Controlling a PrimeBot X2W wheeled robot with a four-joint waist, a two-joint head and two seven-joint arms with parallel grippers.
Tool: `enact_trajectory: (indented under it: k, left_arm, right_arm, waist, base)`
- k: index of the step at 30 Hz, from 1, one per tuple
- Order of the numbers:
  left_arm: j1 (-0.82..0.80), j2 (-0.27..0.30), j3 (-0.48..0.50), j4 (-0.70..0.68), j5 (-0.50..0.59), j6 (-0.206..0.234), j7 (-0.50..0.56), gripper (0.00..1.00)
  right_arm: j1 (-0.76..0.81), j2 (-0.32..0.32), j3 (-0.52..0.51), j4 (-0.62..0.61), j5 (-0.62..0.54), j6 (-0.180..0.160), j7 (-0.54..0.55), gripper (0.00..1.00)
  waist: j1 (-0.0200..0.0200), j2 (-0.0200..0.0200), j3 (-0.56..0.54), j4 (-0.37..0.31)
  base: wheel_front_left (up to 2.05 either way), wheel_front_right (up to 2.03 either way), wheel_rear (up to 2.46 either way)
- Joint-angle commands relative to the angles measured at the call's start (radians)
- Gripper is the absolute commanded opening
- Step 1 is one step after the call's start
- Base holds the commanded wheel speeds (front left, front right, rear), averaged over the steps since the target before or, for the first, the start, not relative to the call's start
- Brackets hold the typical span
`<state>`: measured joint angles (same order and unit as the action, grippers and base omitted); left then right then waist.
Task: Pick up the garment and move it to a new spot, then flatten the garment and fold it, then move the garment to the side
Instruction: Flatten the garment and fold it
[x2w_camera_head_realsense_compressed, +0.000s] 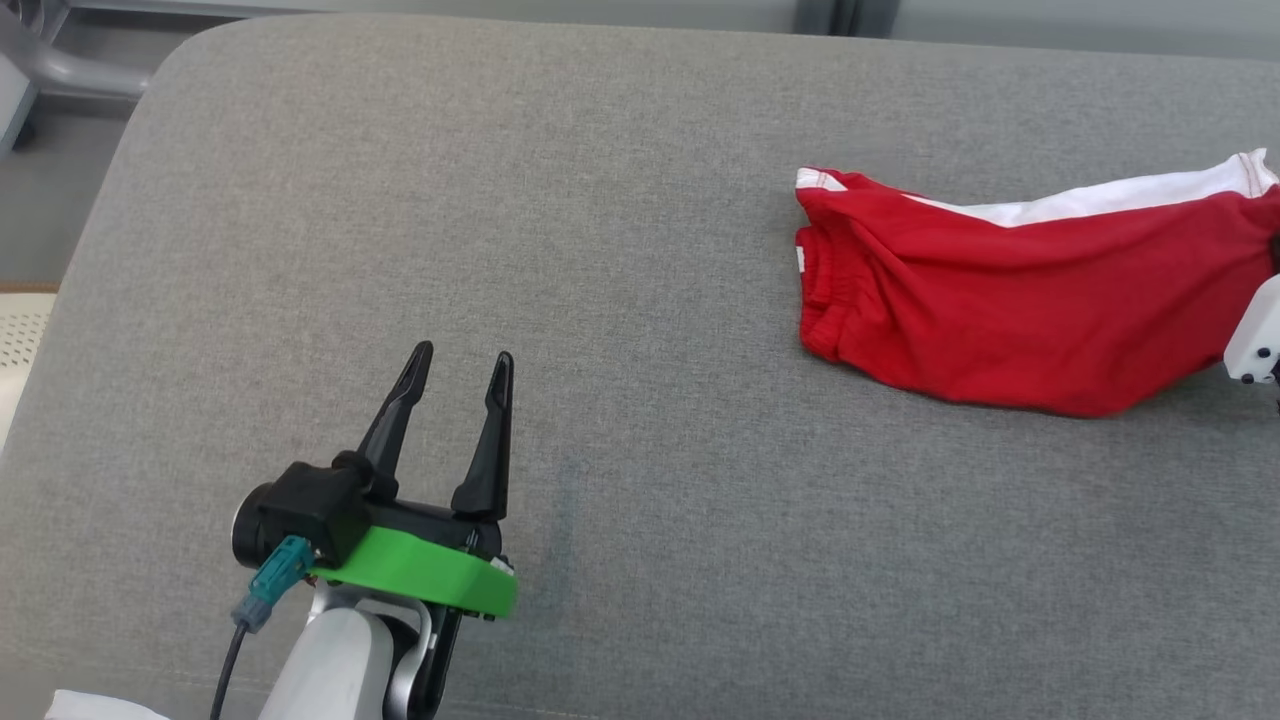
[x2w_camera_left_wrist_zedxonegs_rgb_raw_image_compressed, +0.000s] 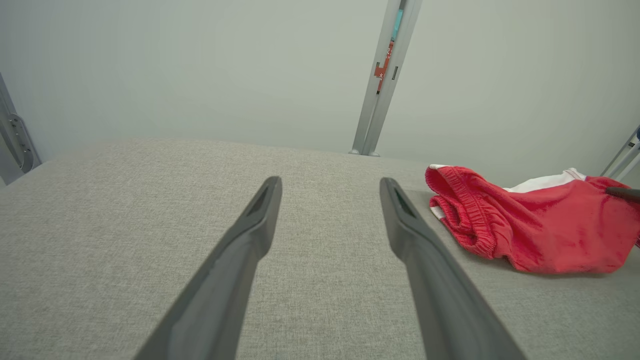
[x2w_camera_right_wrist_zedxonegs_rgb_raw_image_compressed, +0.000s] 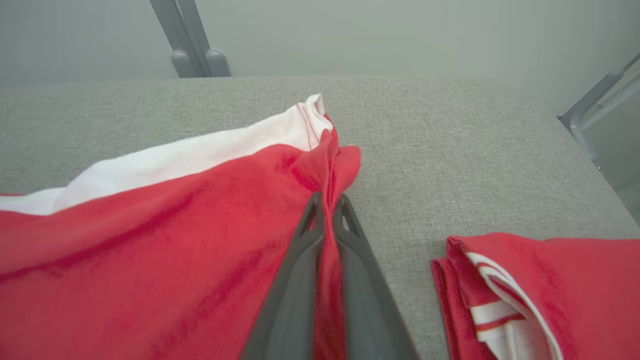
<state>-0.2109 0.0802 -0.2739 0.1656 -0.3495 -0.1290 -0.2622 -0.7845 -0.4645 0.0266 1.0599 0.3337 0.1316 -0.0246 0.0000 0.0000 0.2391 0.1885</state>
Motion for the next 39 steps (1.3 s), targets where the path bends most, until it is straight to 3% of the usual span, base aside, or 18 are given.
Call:
enact_trajectory:
  k: [1,8,15,24,33,34,35,39]
  left_arm:
    - [0.021,0.008,-0.001,0.003,-0.002,-0.003,-0.003,1.0]
    - [0.033,0.006,-0.012,0.019,-0.007,-0.003,-0.003,1.0]
    - [0.037,0.006,-0.019,0.023,-0.015,-0.003,-0.003,1.0]
    - [0.009,-0.003,-0.043,0.024,-0.025,-0.003,-0.003,1.0]
    - [0.005,-0.009,-0.052,0.027,-0.03,-0.003,-0.003,1.0]
    - [0.005,-0.01,-0.051,0.028,-0.03,-0.003,-0.003,1.0]
    - [0.006,-0.01,-0.049,0.029,-0.029,-0.003,-0.003,1.0]
    - [0.017,-0.009,-0.041,0.032,-0.026,-0.003,-0.003,1.0]
  right_arm:
    - [0.011,-0.001,-0.01,-0.015,-0.026,-0.002,-0.012,0.0]
    - [0.022,0.056,-0.004,-0.12,-0.148,-0.002,0.035,0.0]
    - [0.03,0.169,0.113,-0.277,-0.217,-0.002,0.178,0.0]
    - [0.037,0.247,0.322,-0.363,-0.167,-0.002,0.328,0.0]
    - [0.039,0.266,0.391,-0.323,-0.135,-0.002,0.343,0.0]
    - [0.039,0.273,0.395,-0.318,-0.127,-0.002,0.337,0.22]
    - [0.038,0.276,0.397,-0.312,-0.123,-0.002,0.333,1.0]
    - [0.054,0.318,0.391,-0.319,-0.047,-0.002,0.304,1.0]
  waist:
    - [0.0,0.0,-0.033,-0.028]
    - [0.0,0.0,-0.075,-0.027]
    - [0.0,0.0,-0.093,-0.013]
    - [0.0,0.0,-0.076,0.039]
    - [0.0,0.0,-0.07,0.076]
    - [0.0,0.0,-0.071,0.076]
    - [0.0,0.0,-0.072,0.076]
    - [0.0,0.0,-0.084,0.066]
  base:
    - [0.0,0.0,0.0]
    - [0.0,0.0,0.0]
    - [0.0,0.0,0.0]
    - [0.0,0.0,0.0]
    - [0.0,0.0,0.0]
    - [0.0,0.0,0.0]
    - [0.0,0.0,0.0]
    - [0.0,0.0,0.0]
